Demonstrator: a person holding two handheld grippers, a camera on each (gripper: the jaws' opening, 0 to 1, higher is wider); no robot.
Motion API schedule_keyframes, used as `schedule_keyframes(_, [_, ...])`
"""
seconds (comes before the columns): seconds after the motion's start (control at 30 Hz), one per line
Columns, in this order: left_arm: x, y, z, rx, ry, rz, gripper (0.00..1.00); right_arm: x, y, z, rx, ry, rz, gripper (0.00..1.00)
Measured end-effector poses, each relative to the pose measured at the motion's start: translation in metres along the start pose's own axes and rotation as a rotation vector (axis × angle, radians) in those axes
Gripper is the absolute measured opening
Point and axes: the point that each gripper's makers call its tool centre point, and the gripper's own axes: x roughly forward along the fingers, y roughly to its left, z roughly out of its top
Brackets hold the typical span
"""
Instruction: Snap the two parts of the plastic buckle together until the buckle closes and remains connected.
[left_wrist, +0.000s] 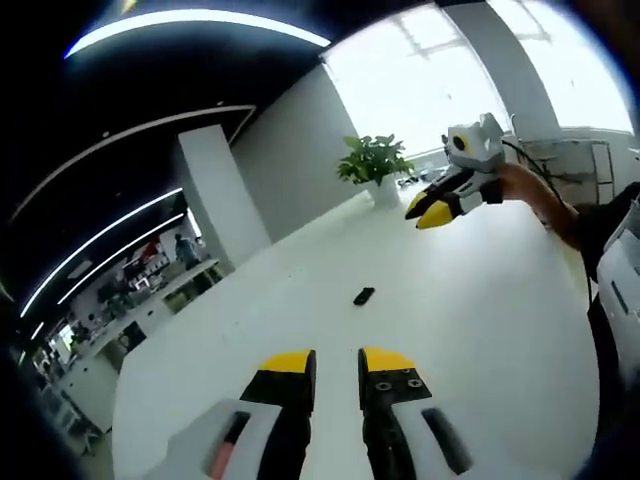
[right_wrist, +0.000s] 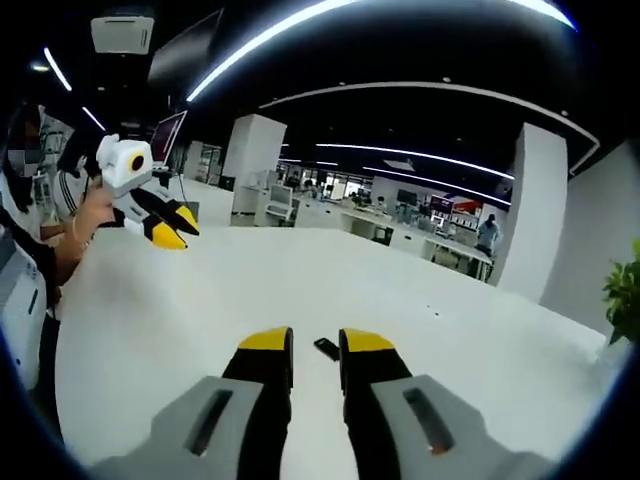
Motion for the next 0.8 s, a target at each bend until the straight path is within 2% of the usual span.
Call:
schedule_keyframes(0.17, [-0.010, 0.000, -0.001, 0.002, -0.006, 0.004, 0.17, -0.013, 0.001, 0.002, -0.024, -0.010, -0.031, 0.18])
schedule_keyframes(0.33, [-0.018, -0.008, -0.003, 0.008, 0.003, 0.009, 0.17, -0.021, 0.020, 0.000, 0.039, -0.023, 0.013, 0.18])
schedule_keyframes(0.5, [-0.029, -0.014, -0.008, 0.046, 0.023, 0.023, 0.17, -0.029, 0.032, 0.000, 0.040, -0.041, 0.015, 0.18])
schedule_keyframes(0.8, [-0.053, -0.026, -0.011, 0.018, 0.001, 0.040, 0.23, -0.044, 0.036, 0.001, 0.046, -0.062, -0.022, 0.19])
